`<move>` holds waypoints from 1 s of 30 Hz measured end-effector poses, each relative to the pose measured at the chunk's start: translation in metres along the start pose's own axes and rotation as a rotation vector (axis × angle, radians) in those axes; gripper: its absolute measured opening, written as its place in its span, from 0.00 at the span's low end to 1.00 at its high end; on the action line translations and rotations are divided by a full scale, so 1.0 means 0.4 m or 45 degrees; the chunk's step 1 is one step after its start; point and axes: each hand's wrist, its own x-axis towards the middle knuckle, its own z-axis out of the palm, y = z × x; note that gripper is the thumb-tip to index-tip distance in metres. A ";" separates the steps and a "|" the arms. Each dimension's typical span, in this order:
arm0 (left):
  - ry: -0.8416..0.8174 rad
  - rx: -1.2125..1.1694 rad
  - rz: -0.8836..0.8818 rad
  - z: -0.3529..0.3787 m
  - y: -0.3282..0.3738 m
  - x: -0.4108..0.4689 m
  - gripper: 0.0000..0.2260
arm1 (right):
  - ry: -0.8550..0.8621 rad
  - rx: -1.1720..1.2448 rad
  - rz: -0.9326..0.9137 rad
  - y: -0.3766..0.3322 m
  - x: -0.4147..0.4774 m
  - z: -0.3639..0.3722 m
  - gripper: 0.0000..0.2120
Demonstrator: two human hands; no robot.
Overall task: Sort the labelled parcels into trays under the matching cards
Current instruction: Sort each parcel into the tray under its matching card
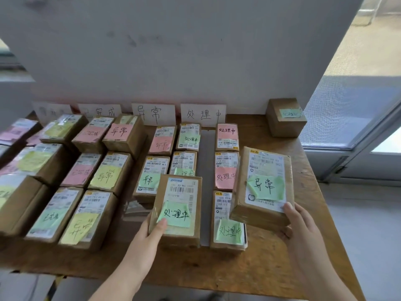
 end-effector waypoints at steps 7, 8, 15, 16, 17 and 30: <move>0.182 0.066 -0.019 0.008 0.012 -0.007 0.28 | -0.029 -0.045 -0.017 -0.009 -0.009 -0.012 0.16; 0.191 0.092 -0.009 0.006 0.014 -0.009 0.28 | -0.037 -0.052 -0.017 -0.010 -0.012 -0.011 0.17; 0.216 0.372 0.146 0.000 0.032 -0.019 0.25 | -0.129 -0.097 -0.007 0.006 -0.027 0.007 0.20; 0.215 0.397 0.156 0.001 0.034 -0.021 0.25 | -0.135 -0.105 -0.007 0.009 -0.029 0.012 0.21; 0.210 0.417 0.163 0.004 0.036 -0.023 0.25 | -0.140 -0.109 -0.006 0.011 -0.031 0.016 0.21; -0.047 0.684 0.245 0.080 0.080 -0.012 0.31 | -0.088 -0.101 0.056 0.035 -0.050 0.042 0.16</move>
